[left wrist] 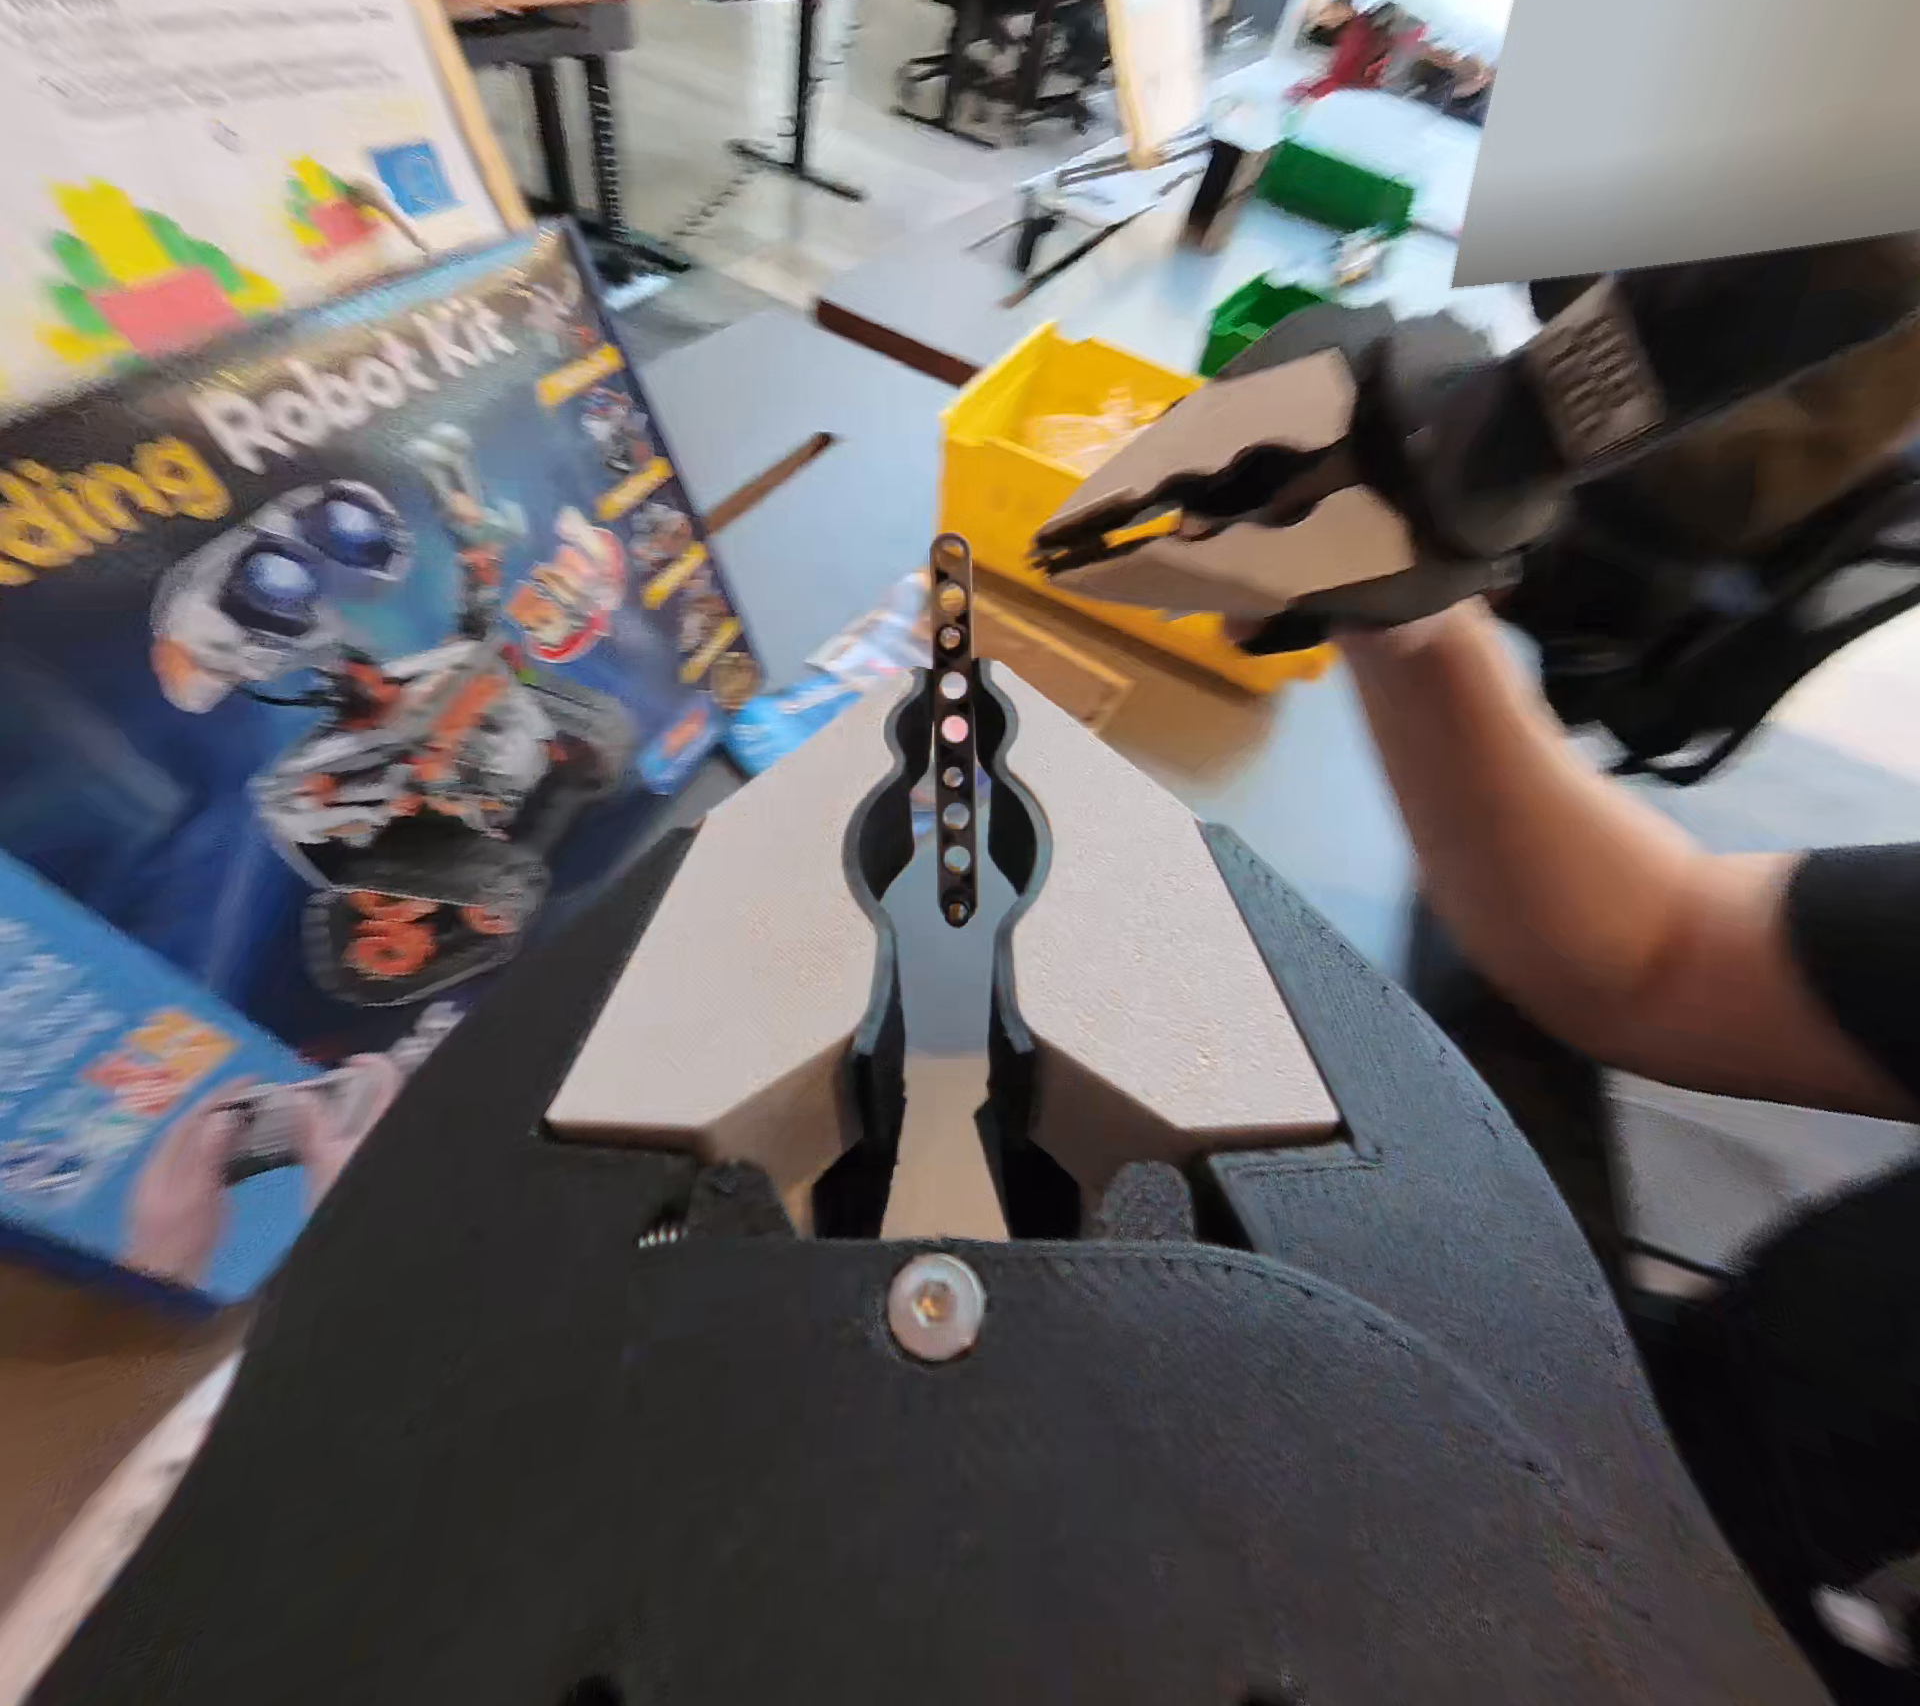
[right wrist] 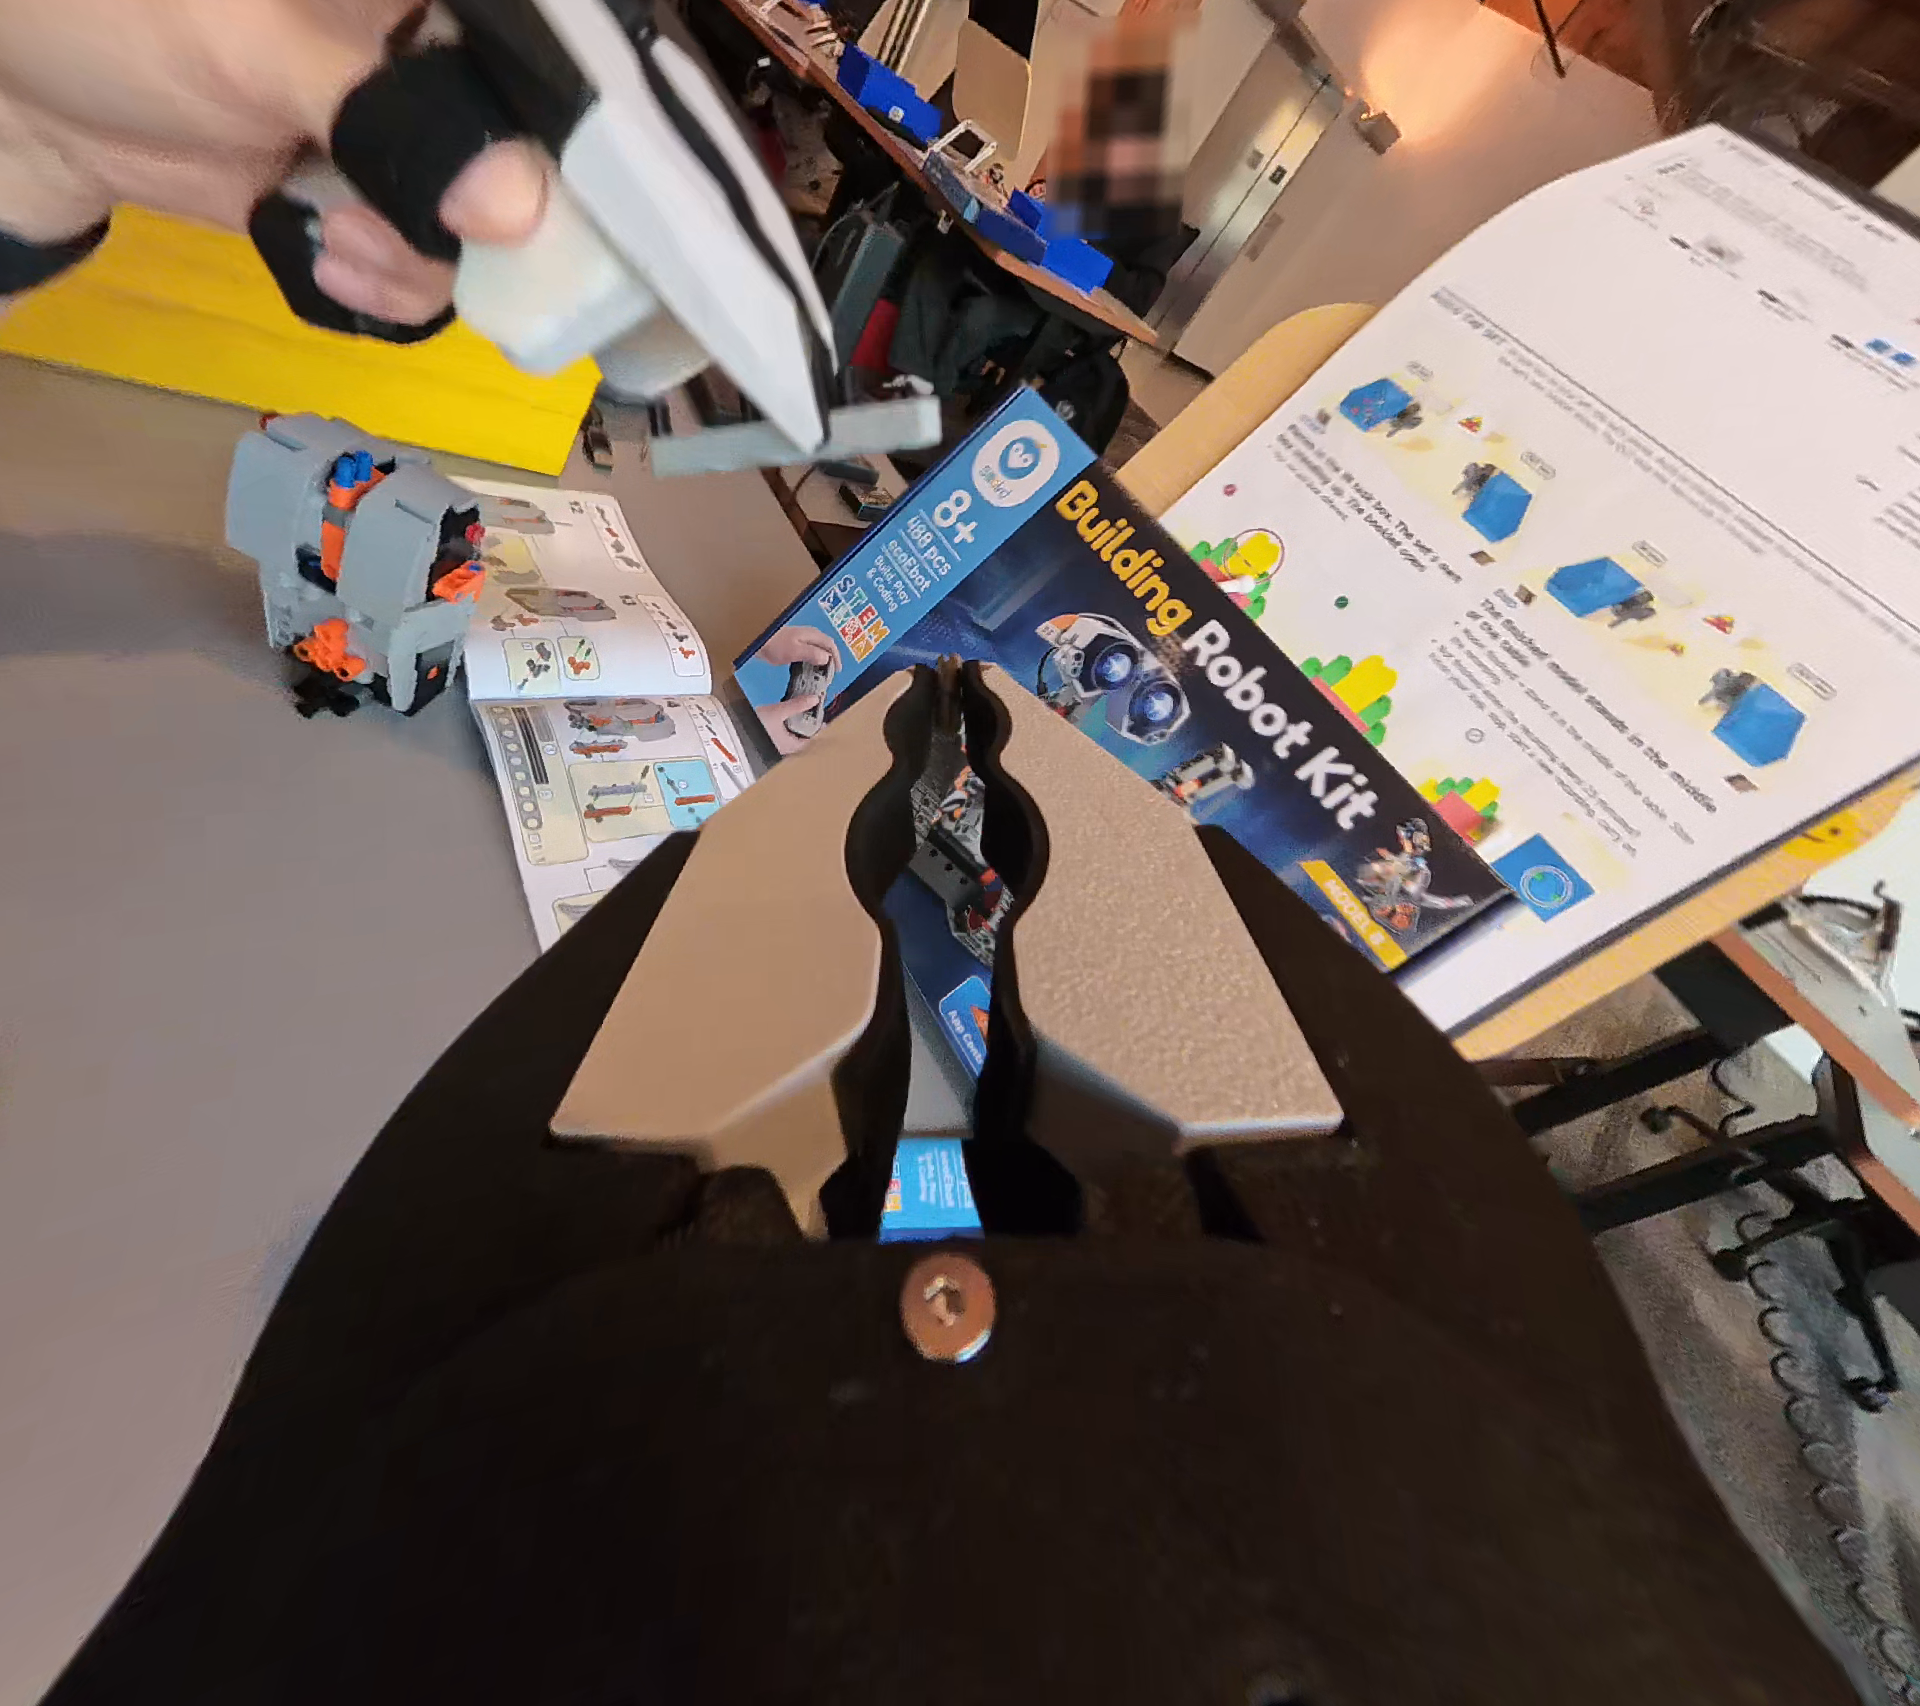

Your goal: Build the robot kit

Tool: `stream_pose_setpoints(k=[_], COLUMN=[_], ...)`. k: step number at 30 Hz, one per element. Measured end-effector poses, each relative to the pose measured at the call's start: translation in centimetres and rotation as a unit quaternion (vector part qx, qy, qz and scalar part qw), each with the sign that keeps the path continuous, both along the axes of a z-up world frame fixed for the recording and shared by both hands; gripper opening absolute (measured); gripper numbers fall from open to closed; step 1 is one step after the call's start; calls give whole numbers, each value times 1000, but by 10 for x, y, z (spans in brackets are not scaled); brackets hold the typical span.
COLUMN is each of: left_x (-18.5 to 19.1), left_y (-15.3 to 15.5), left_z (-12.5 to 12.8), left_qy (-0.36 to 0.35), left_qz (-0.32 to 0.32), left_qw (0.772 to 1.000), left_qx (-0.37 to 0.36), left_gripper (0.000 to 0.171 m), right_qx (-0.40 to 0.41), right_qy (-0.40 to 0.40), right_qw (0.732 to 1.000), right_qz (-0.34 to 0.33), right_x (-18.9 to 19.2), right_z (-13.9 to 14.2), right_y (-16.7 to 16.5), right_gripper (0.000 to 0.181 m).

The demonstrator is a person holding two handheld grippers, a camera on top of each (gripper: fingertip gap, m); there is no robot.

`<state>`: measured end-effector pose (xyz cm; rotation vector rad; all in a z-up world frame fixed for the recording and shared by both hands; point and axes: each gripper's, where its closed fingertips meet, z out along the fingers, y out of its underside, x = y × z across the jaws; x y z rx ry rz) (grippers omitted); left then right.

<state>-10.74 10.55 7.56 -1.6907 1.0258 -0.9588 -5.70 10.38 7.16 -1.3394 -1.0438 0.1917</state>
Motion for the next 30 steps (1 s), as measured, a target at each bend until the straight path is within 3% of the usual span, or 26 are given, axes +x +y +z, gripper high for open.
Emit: stream_pose_setpoints(k=[5, 7, 10, 12, 17, 21, 27, 30], left_x=[8, 10, 2, -7, -46, -75, -105, -116], left_y=[12, 9, 4, -4, -45, -88, -118, -117], left_z=[-9, -11, -22, -45, -142, -207, -230, -233], left_qy=[118, 168, 276, 344, 456, 463, 387, 351], left_qz=[110, 145, 189, 188, 147, 130, 181, 213], left_qw=[973, 944, 877, 847, 842, 873, 898, 900], left_qx=[166, 244, 344, 359, 249, 76, -106, -143], left_gripper=[5, 5, 5, 5, 5, 6, 5, 6], right_qx=[-68, -98, -174, -207, -229, -281, -363, -390], right_qy=[46, 67, 69, 35, -67, -124, -229, -249], right_qw=[997, 993, 982, 976, 969, 947, 898, 881], right_qz=[-2, 2, 32, 60, 68, 97, 100, 98], right_x=[14, 15, 5, -7, -30, -46, -48, -46], right_z=[16, 17, 3, -13, -47, -79, -140, -159], right_y=[-13, -15, -21, -29, -36, -48, -57, -57], right_gripper=[4, 4, 4, 4, 4, 4, 4, 4])
